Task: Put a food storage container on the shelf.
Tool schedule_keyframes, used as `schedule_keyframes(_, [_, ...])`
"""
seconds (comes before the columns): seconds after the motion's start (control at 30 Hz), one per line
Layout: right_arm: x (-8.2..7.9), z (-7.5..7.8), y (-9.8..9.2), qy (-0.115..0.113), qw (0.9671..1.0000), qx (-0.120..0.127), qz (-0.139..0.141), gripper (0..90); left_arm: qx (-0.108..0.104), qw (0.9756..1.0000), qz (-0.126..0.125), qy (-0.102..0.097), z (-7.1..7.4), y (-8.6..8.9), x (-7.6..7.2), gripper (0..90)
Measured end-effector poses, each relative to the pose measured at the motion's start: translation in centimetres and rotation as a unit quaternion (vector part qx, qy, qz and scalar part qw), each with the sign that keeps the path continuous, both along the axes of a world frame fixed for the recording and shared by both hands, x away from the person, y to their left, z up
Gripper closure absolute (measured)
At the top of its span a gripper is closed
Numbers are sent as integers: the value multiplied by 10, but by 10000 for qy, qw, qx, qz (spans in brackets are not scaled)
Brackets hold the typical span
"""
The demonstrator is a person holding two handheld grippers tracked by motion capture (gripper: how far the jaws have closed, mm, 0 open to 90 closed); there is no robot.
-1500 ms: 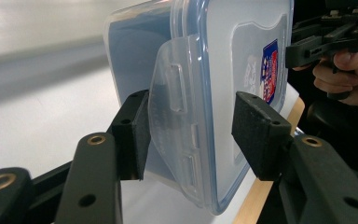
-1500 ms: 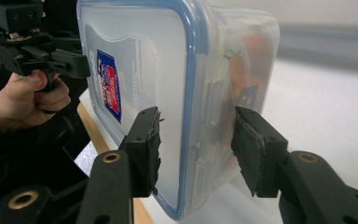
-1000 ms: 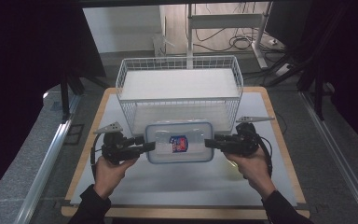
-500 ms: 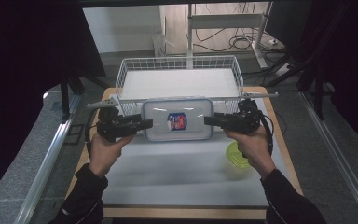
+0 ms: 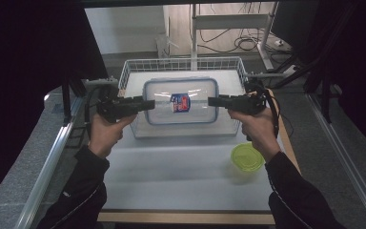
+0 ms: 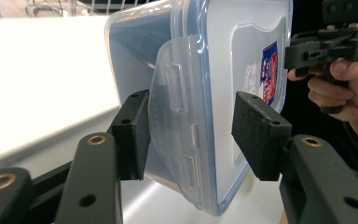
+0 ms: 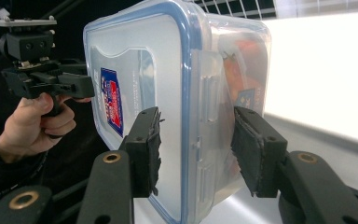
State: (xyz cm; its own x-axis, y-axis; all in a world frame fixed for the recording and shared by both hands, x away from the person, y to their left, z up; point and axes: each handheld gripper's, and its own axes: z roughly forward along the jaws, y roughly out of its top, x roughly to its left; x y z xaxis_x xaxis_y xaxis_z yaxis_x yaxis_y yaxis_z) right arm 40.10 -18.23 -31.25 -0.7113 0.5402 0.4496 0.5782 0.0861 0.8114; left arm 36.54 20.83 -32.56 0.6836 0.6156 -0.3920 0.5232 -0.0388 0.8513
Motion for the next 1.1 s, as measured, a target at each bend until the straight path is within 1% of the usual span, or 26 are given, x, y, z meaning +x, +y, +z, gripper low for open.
schedule_keyframes(0.23, [19, 15, 2, -34, 9999, 74, -127, 525, -44, 10000, 18, 12, 13, 0, 21, 480])
schedule_keyframes(0.3, [25, 19, 2, -9, 9998, 94, -158, 525, -60, 10000, 30, 13, 16, 0, 27, 480])
schedule_keyframes(0.5, [40, 24, 1, 16, 9995, 204, -256, 525, -117, 9999, 69, 48, 21, -1, 43, 480])
schedule_keyframes(0.6, [47, 24, 0, 69, 9992, 260, -292, 525, -121, 9999, 83, 49, 23, -1, 51, 480])
schedule_keyframes(0.73, [57, 22, 1, 119, 9989, 300, -340, 525, -196, 9997, 115, 95, 20, 0, 62, 481])
schedule_keyframes(0.77, [59, 20, 1, 166, 9988, 312, -345, 524, -221, 9996, 128, 112, 19, 0, 64, 481])
schedule_keyframes(0.83, [64, 16, 1, 222, 9985, 343, -366, 524, -304, 9993, 155, 134, 14, 0, 68, 482])
schedule_keyframes(0.9, [67, 11, 1, 276, 9982, 371, -385, 524, -342, 9991, 184, 187, 10, 0, 72, 483])
schedule_keyframes(0.93, [69, 8, 1, 265, 9982, 364, -392, 524, -347, 9990, 187, 190, 7, 0, 74, 483])
schedule_keyframes(0.97, [71, 7, 1, 318, 9980, 371, -399, 523, -366, 9989, 196, 226, 6, 0, 74, 483])
schedule_keyframes(1.0, [72, 5, 0, 322, 9980, 361, -399, 522, -351, 9989, 195, 230, 4, 0, 75, 483])
schedule_keyframes(1.03, [73, 4, 0, 365, 9979, 353, -401, 523, -403, 9988, 177, 221, 2, 0, 76, 483])
schedule_keyframes(1.07, [74, 3, -1, 388, 9975, 413, -419, 522, -405, 9988, 177, 189, 1, -1, 76, 484])
schedule_keyframes(1.1, [74, 3, -1, 391, 9974, 416, -428, 522, -398, 9989, 177, 177, 1, -1, 76, 483])
